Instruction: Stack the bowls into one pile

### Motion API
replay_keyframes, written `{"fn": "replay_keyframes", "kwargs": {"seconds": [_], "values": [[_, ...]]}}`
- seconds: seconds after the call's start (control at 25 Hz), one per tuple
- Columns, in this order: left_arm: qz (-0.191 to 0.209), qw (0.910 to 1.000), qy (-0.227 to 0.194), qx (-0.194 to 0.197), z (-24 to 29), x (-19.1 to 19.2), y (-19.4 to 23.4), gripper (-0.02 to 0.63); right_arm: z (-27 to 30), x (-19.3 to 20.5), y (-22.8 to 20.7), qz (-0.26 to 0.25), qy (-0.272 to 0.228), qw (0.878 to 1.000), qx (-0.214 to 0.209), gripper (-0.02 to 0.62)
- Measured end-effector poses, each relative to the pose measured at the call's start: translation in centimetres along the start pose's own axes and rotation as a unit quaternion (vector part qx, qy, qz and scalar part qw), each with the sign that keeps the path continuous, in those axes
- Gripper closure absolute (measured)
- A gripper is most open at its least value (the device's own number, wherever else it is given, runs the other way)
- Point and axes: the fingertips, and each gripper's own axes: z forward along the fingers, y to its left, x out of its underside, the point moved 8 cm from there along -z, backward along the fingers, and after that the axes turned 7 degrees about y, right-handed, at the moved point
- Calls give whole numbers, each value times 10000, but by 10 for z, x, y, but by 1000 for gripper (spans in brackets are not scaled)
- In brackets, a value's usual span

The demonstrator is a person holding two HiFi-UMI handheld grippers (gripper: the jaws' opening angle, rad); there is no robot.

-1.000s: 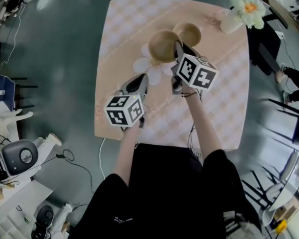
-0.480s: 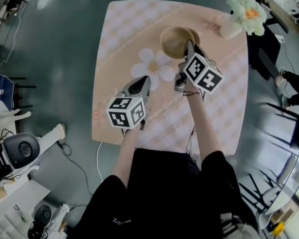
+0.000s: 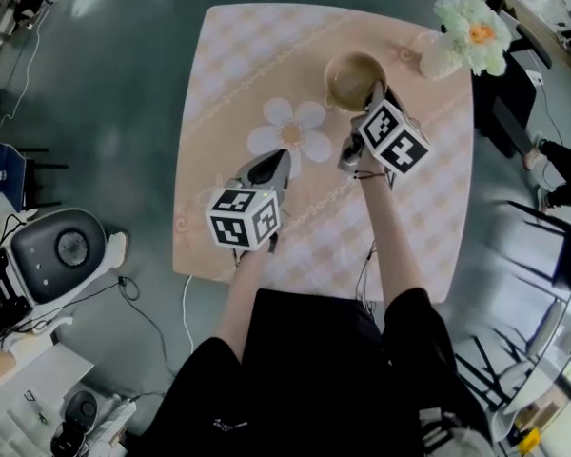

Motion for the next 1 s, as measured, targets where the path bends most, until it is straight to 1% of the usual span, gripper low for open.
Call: {"fn": "replay_keyframes", "kwargs": {"seconds": [0.24, 0.4, 0.8, 0.96, 1.0], "values": [[-7, 10000, 30, -11, 3, 1, 0, 609, 7, 2, -6, -67, 77, 9998, 171, 581], [-17, 10000, 38, -24, 4, 3, 1, 609, 13, 6, -8, -162, 133, 9996, 199, 581], [-63, 10000, 34, -60, 5, 6, 4, 609, 25, 4, -5, -785, 236, 9963, 265, 578], [-70, 10000, 4, -59, 4, 4, 2, 609, 26, 4, -2, -1065, 216, 9940, 154, 571], [-68, 10000, -7, -54, 4, 3, 1, 609, 26, 4, -2, -1083, 208, 9938, 109, 554]]}}
